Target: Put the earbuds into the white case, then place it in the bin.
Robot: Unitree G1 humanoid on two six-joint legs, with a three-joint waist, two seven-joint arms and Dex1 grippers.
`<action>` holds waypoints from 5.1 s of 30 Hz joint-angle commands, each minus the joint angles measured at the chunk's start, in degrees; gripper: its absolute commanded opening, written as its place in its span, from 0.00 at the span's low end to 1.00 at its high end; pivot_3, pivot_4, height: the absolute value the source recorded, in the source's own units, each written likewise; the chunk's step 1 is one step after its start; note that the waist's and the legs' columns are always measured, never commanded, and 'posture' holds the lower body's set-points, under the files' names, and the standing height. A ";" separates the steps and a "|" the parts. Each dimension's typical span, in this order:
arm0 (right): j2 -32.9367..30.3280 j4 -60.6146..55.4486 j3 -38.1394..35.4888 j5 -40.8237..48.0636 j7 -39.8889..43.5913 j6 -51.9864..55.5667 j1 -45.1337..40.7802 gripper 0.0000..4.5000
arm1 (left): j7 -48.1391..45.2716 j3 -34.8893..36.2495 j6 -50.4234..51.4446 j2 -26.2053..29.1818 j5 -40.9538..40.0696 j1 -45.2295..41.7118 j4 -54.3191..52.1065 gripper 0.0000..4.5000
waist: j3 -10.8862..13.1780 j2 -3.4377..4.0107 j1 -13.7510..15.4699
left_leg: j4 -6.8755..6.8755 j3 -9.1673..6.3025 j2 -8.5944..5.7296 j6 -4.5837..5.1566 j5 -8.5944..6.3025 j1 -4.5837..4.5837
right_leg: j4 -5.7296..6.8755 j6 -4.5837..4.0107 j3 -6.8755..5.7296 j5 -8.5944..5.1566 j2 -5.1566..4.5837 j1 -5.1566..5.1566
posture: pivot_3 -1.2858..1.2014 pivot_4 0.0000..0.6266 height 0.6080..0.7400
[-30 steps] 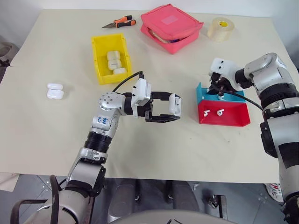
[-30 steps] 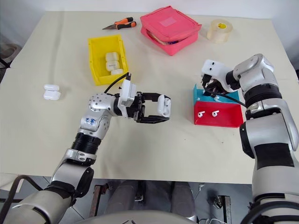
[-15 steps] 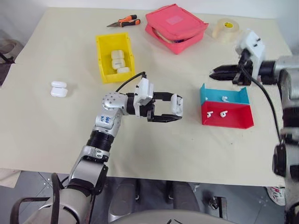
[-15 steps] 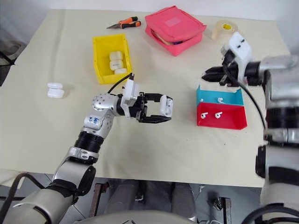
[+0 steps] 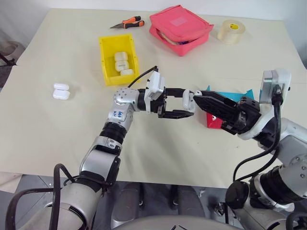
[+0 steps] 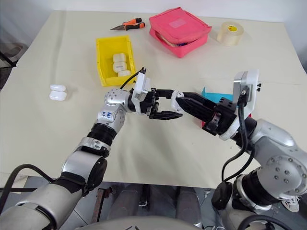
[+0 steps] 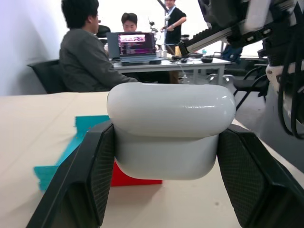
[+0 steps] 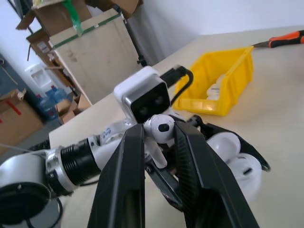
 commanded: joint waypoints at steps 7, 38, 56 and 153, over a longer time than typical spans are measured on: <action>-4.46 1.80 4.58 2.52 -5.25 -14.68 7.43 0.11 | -3.66 0.32 1.89 -1.12 -2.23 -0.31 -5.26 0.62 | 0.00 0.00 -0.09 | -0.05 0.10 -0.04 0.02 0.00 0.03 | -0.01 0.00 0.05 0.00 0.01 -0.02 | 0.52 0.24 1.00; -19.68 10.41 26.04 0.94 -6.25 -44.73 24.73 0.11 | -0.34 1.04 8.97 -0.96 -3.51 0.28 -11.65 0.62 | 0.00 0.00 -0.02 | -0.09 0.13 0.03 0.04 0.01 0.09 | -0.07 0.00 0.09 0.00 0.03 0.00 | 0.52 0.24 1.00; -32.27 22.58 29.93 0.99 4.00 -47.08 20.48 0.11 | -2.61 0.96 9.40 -0.27 -4.38 1.46 -14.07 0.62 | 0.00 -0.01 0.09 | -0.09 0.09 0.06 0.05 0.01 0.08 | -0.12 0.00 0.03 0.00 0.03 0.05 | 0.52 0.24 1.00; -43.03 22.11 16.95 -1.01 3.41 -44.58 9.71 0.01 | 13.34 5.35 -3.52 4.85 7.35 -12.92 4.79 0.62 | 0.04 -0.08 0.08 | -0.06 0.16 0.05 0.11 -0.01 -0.17 | -0.14 0.02 -0.13 0.01 0.00 -0.12 | 0.52 0.24 1.00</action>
